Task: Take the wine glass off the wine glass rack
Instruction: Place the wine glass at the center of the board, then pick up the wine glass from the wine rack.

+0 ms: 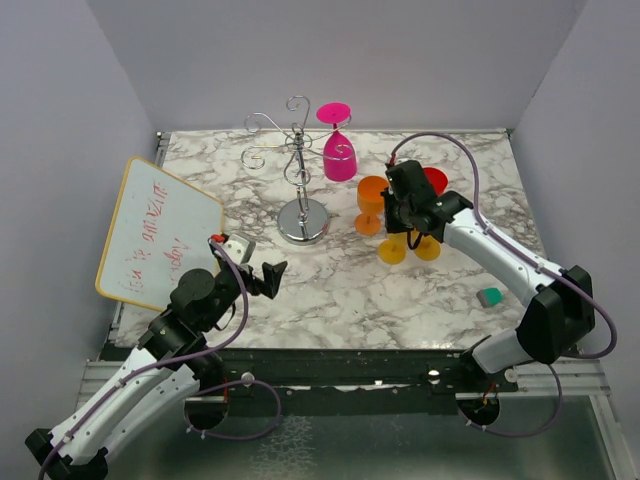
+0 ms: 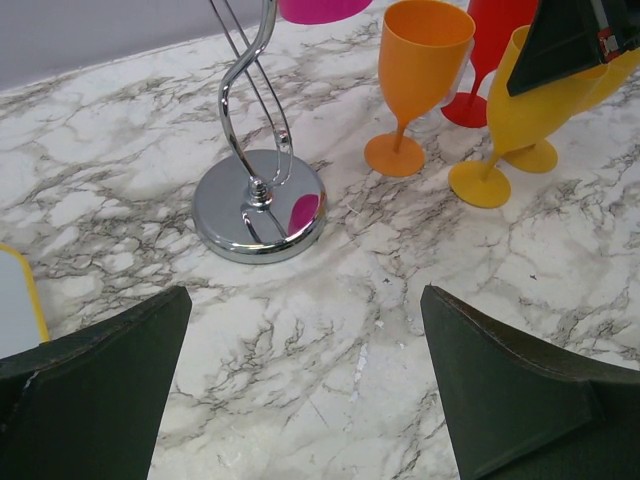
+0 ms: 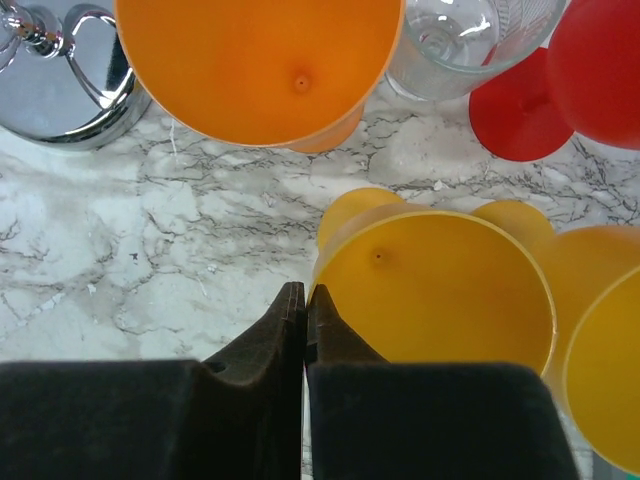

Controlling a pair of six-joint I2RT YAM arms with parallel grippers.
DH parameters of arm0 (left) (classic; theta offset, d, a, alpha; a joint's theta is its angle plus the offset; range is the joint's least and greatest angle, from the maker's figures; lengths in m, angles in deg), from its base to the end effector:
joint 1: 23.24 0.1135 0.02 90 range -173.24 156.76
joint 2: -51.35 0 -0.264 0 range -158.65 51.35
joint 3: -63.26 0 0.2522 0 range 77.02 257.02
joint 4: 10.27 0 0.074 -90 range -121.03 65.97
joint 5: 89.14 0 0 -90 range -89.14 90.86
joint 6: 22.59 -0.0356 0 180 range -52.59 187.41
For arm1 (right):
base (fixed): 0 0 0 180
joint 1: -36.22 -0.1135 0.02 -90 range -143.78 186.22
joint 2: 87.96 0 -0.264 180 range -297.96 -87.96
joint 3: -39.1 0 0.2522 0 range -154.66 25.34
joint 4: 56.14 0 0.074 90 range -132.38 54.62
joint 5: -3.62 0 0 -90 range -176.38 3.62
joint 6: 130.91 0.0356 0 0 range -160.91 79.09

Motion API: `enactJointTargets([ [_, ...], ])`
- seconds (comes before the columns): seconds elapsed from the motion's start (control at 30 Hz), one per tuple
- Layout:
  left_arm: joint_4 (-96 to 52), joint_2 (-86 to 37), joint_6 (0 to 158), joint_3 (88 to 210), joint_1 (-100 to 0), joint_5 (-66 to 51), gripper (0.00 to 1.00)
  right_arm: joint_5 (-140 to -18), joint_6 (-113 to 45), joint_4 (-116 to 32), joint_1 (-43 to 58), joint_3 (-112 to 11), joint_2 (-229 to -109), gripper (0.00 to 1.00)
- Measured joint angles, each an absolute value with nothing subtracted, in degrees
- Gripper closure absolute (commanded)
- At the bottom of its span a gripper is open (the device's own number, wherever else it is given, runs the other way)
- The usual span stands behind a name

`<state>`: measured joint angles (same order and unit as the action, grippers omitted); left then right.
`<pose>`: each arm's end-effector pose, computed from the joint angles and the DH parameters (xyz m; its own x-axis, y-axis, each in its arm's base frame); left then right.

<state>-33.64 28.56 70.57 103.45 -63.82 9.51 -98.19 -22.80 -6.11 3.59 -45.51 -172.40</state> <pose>0.0991 -0.0778 0.2798 -0.1081 0.0208 -0.9939 0.5243 0.8506 -0.0392 0.2707 0.1647 0.2938 -0.7414 -0.1134 -0.6614 -0.1959 0.9793 0.0517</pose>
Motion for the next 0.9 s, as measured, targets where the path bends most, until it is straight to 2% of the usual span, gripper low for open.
enactJointTargets([
  [0.1,-33.6,28.6,70.3,103.5,-63.8,9.5,0.01,-98.1,-23.1,-6.3,3.6,-46.0,-172.7,0.83],
  [0.23,-33.7,28.5,69.9,103.5,-63.8,9.5,0.01,-97.2,-23.5,-6.2,3.6,-46.5,-172.8,0.64],
  [0.33,-33.7,28.4,69.8,103.5,-63.8,9.5,0.01,-96.4,-23.9,-6.2,3.6,-47.4,-172.8,0.56],
  [0.7,-34.4,28.2,69.7,103.5,-63.8,9.5,0.01,-94.5,-24.1,-6.5,3.6,-54.6,-171.3,0.5],
  [0.9,-34.6,28.1,69.7,103.5,-63.8,9.5,0.01,-94.9,-25.5,-6.5,3.6,-61.7,-172.9,0.5],
])
